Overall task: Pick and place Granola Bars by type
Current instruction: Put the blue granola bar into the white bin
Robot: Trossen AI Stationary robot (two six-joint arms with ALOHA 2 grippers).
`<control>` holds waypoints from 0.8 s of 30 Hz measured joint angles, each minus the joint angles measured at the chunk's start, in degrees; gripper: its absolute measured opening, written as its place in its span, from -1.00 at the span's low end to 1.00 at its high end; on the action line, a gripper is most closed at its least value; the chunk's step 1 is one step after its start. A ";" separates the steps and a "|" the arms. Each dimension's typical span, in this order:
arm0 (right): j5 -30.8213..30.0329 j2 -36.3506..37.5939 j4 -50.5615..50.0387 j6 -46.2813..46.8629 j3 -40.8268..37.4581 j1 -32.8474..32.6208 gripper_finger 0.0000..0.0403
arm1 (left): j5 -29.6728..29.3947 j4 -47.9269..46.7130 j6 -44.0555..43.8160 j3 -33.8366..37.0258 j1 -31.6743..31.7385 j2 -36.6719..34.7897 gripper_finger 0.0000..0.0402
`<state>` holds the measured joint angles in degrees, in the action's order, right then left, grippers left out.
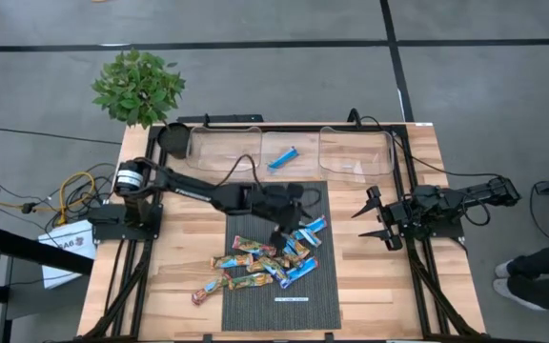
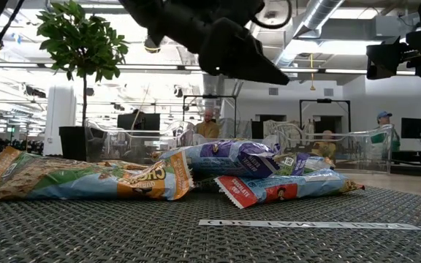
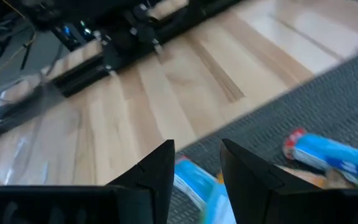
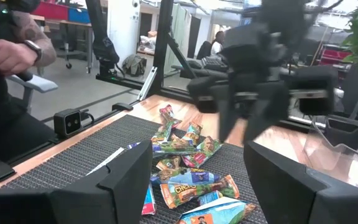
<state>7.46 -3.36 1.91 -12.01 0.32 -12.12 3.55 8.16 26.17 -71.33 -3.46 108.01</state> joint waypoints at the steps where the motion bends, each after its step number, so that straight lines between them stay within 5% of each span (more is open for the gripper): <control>1: 0.00 -0.01 0.00 0.00 0.00 0.01 0.24 | -0.89 -1.06 0.17 0.00 -0.81 0.00 -0.39; 16: 0.00 0.00 0.00 0.00 0.00 0.00 0.24 | -2.97 -19.32 12.88 0.00 -10.46 0.00 -0.39; 24: 0.00 0.00 0.00 0.00 0.00 0.02 0.24 | -6.12 -21.75 12.29 0.00 -13.54 0.02 -0.39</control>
<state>7.46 -3.36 1.91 -12.01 0.32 -12.10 -2.57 -13.58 38.46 -71.33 -17.00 108.03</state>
